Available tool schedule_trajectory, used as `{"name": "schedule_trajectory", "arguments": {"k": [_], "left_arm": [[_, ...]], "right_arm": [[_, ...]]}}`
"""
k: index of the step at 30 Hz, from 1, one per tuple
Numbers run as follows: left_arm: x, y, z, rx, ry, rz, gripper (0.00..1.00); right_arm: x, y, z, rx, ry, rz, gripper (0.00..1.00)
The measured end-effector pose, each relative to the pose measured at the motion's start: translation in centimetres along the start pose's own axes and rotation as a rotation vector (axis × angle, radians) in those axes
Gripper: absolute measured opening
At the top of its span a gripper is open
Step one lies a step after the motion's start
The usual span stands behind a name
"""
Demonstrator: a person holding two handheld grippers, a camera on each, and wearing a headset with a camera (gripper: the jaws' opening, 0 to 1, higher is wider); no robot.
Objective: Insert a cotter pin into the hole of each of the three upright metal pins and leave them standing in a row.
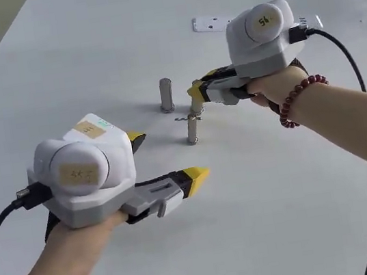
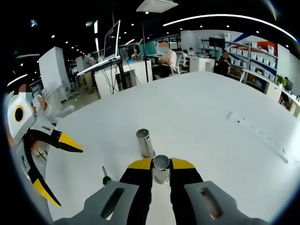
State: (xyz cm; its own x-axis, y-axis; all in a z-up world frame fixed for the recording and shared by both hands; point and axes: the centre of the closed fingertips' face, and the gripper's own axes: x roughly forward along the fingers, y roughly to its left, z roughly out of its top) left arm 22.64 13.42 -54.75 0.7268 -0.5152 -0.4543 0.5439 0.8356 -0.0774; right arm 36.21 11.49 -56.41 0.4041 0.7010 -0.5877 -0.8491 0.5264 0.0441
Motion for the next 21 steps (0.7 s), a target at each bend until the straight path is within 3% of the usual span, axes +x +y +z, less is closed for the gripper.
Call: {"name": "schedule_trajectory", "arguments": {"k": [11,21], "left_arm": [[-0.3,-0.8,0.8,0.027,-0.012,-0.010,0.65],[-0.8,-1.9,1.1,0.055,-0.018,-0.030,0.65]], "right_arm": [[-2.7,0.4,-1.5,-0.056,0.019,0.033,0.08],[-5.7,1.9,-3.2,-0.122,0.034,0.139,0.08]]}}
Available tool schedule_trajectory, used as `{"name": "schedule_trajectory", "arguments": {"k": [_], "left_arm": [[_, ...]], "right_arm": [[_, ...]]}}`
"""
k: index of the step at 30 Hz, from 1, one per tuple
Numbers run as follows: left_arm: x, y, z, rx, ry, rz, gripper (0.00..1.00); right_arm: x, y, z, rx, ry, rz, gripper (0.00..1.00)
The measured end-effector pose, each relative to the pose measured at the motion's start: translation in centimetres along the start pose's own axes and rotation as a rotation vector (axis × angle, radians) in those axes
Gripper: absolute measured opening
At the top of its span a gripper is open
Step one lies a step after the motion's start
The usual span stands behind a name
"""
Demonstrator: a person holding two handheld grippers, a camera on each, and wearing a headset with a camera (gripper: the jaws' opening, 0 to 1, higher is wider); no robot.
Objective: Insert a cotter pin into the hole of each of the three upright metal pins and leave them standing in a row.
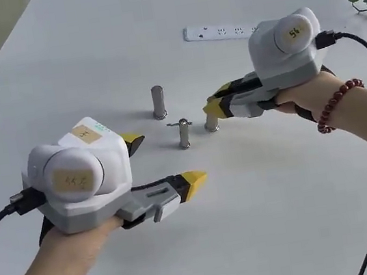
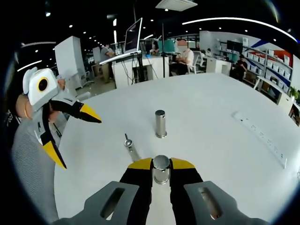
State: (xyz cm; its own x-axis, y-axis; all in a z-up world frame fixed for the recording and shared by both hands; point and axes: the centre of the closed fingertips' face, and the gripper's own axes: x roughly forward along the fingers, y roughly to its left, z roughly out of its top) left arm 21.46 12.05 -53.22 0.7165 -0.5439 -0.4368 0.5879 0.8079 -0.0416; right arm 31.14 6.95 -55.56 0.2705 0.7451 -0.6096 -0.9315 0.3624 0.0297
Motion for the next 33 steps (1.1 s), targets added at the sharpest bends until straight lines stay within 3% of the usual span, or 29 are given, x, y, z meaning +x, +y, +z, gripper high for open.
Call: {"name": "schedule_trajectory", "arguments": {"k": [3,7,20,33], "left_arm": [[-0.2,-0.2,0.0,0.005,0.001,-0.002,0.65],[-0.5,-0.4,-0.1,0.010,0.002,-0.002,0.65],[-1.0,-1.1,-0.1,0.015,-0.003,-0.005,0.65],[-1.0,-1.6,-0.3,0.018,0.001,-0.019,0.64]], "right_arm": [[-0.4,0.3,-0.5,-0.021,0.008,0.030,0.08],[-1.2,2.3,-0.9,-0.054,0.017,0.070,0.08],[-1.7,5.7,-2.0,-0.075,0.034,0.107,0.08],[-1.9,6.0,-2.3,-0.064,0.033,0.123,0.09]]}}
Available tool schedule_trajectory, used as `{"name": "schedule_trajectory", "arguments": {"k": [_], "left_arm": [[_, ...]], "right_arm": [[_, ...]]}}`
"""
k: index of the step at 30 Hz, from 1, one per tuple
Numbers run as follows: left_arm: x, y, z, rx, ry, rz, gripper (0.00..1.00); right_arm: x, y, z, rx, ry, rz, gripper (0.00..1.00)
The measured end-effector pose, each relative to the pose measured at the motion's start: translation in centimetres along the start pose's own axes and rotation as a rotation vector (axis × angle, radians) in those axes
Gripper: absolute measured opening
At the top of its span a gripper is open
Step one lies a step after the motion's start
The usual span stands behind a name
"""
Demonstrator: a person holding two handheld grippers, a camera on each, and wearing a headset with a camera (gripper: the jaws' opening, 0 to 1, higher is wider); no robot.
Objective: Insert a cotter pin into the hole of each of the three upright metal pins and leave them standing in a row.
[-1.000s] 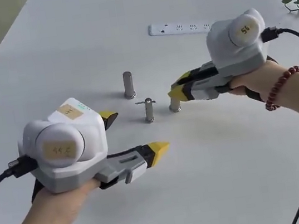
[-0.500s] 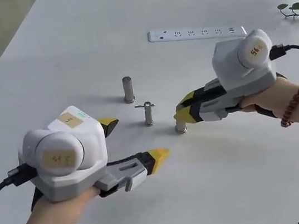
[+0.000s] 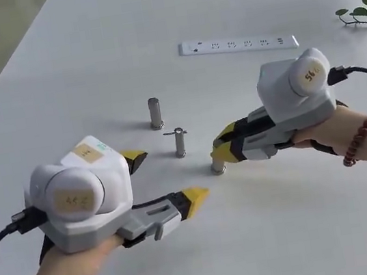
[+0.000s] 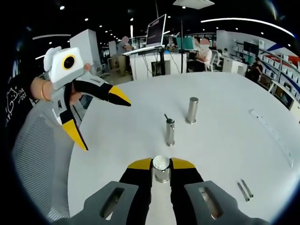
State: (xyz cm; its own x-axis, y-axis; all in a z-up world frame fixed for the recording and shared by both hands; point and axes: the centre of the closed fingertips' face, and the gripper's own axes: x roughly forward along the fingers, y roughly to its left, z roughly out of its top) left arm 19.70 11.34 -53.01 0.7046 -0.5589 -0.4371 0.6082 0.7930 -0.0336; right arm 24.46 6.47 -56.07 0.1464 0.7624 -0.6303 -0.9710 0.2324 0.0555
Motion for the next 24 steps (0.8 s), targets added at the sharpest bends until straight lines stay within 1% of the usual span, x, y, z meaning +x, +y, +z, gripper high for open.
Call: {"name": "schedule_trajectory", "arguments": {"k": [5,6,8,9,11,13,14,15,17,20,24], "left_arm": [[-0.1,-0.1,0.0,0.002,0.001,-0.002,0.64],[-0.1,-0.2,0.0,0.001,0.001,-0.003,0.64],[-0.1,-0.2,0.0,0.001,0.002,-0.002,0.64],[-0.2,-0.2,0.0,0.002,0.003,-0.001,0.64],[-0.2,-0.2,0.0,0.002,0.004,0.000,0.64],[-0.2,-0.1,0.0,0.002,0.002,0.002,0.64],[-0.3,-0.1,0.0,0.002,0.001,0.004,0.64],[-0.3,-0.1,0.0,0.002,0.001,0.005,0.64],[-0.3,-0.1,0.0,0.002,0.000,0.005,0.64],[-0.2,-0.1,0.1,0.002,-0.001,0.006,0.65],[-0.2,-0.2,0.1,0.002,-0.002,0.002,0.64]], "right_arm": [[0.0,0.1,0.0,-0.020,0.009,0.000,0.10],[0.0,0.0,0.1,-0.018,0.007,0.003,0.12],[-0.1,0.1,0.3,-0.015,0.008,0.013,0.22],[-0.3,0.1,0.3,-0.021,0.015,0.009,0.24],[-0.7,0.1,0.5,-0.023,0.006,0.013,0.23],[-1.1,0.1,0.6,-0.012,0.000,0.017,0.25],[-1.2,-0.1,0.6,-0.011,0.003,0.012,0.25],[-1.5,-0.6,0.4,-0.002,0.013,-0.011,0.25],[-1.9,-0.9,0.1,0.006,0.023,-0.020,0.26],[-2.8,-1.9,-0.3,0.015,0.043,-0.047,0.28],[-3.7,-3.1,-0.5,0.031,0.049,-0.082,0.26]]}}
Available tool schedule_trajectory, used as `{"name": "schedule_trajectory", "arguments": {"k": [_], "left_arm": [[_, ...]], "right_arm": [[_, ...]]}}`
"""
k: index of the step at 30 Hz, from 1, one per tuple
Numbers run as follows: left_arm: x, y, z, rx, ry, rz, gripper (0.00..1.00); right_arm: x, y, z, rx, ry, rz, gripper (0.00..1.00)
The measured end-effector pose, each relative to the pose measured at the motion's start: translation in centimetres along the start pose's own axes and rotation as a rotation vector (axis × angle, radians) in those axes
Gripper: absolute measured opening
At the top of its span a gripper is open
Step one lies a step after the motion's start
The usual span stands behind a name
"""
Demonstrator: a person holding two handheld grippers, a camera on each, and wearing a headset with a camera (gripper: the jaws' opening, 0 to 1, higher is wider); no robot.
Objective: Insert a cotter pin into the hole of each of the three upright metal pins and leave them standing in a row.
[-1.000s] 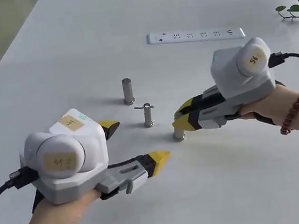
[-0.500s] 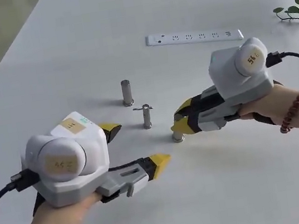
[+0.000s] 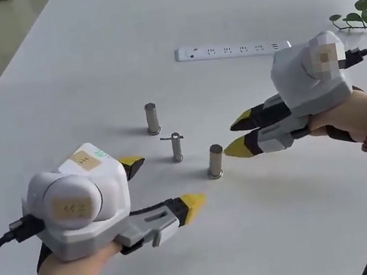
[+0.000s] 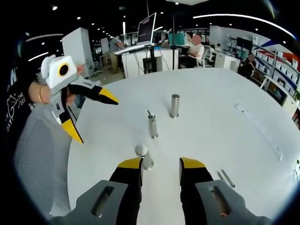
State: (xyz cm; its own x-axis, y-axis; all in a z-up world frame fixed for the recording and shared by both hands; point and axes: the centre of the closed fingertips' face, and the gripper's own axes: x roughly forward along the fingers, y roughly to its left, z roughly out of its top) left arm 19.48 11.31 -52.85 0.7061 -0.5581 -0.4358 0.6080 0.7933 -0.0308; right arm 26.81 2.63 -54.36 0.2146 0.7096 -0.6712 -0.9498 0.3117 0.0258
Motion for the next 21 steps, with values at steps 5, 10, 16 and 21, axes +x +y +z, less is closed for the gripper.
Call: {"name": "schedule_trajectory", "arguments": {"k": [5,10,16,21], "left_arm": [[0.0,-0.1,0.0,0.001,0.000,-0.003,0.64],[0.1,-0.2,0.0,0.011,0.000,-0.006,0.64],[0.1,-0.2,-0.1,0.016,0.008,-0.009,0.64],[0.2,-0.1,0.0,0.010,0.004,-0.009,0.63]], "right_arm": [[-0.7,-1.7,-0.3,0.007,0.015,-0.045,0.23],[-1.0,-3.8,-1.5,0.026,0.071,-0.076,0.20],[-1.5,-7.5,-3.3,0.032,0.144,-0.124,0.17],[-1.4,-9.3,-4.3,0.059,0.207,-0.173,0.16]]}}
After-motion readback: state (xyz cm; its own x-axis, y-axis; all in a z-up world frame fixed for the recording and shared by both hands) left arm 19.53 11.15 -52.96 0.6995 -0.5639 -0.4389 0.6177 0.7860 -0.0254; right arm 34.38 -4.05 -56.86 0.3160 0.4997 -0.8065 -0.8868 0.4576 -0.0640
